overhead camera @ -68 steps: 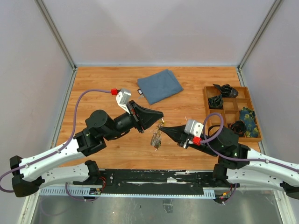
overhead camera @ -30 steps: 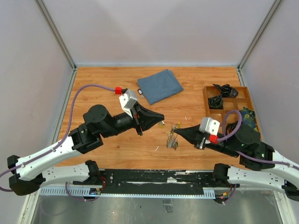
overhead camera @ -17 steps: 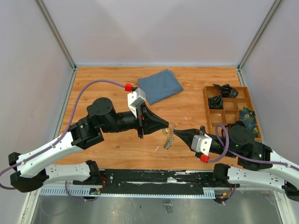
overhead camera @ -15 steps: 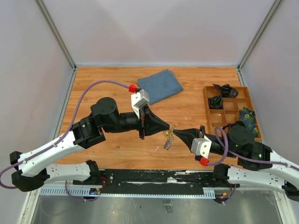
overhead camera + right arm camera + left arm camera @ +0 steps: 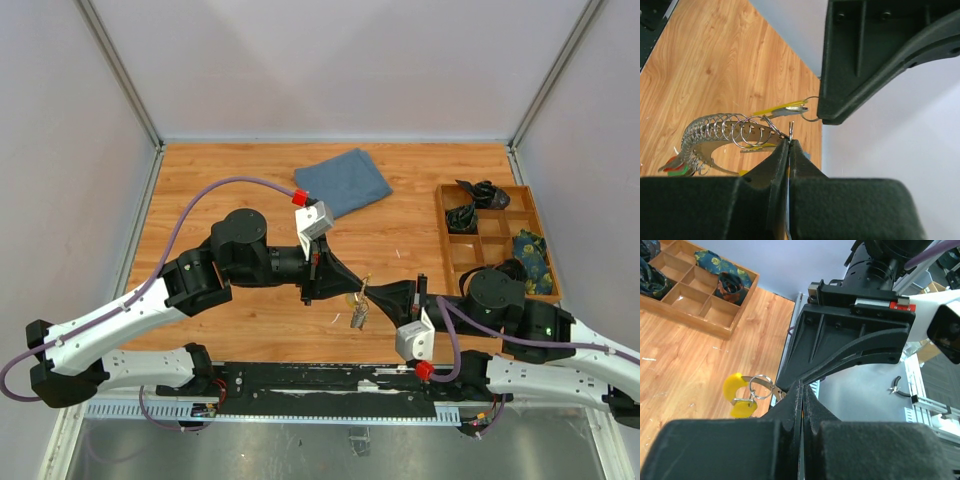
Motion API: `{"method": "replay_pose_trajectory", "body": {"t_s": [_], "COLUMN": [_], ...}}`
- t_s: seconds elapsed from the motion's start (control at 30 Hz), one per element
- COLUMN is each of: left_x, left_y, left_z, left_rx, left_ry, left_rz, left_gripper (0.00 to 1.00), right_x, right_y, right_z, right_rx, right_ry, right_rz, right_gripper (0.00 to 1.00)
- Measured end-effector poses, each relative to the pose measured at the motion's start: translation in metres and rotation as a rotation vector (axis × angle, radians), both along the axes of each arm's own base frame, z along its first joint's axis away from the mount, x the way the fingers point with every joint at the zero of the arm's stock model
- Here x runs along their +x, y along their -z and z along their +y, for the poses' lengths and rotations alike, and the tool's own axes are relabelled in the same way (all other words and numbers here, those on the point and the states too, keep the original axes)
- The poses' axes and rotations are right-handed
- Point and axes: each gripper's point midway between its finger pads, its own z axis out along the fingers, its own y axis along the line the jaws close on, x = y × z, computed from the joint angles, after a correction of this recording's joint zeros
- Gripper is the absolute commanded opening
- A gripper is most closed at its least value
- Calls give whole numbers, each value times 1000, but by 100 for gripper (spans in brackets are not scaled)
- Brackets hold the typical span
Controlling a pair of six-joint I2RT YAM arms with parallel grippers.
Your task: Put the keys on the keyring
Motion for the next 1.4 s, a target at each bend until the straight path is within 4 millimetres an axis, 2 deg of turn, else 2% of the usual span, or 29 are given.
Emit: {"method": "replay_pose_trajectory", "body": {"t_s": [0.27,1.0,1.4], "left_x": [-1,-3,-3], "left_y": [0,0,3], "left_z": [0,0,-2], "left_rx": [0,2,8], "left_ry": [4,20,25], "left_rz": [0,-12,-8], "left_gripper": [1,1,1], "right_x": [-2,-4,-5], "right_y": [10,-7,-7], "right_z": [2,-1,-1], "right_rx": [-51,-15,-15], "right_ry": [-17,-26,-26], "right_rz": [-19,-45,-44], "right_gripper": [1,1,1]}}
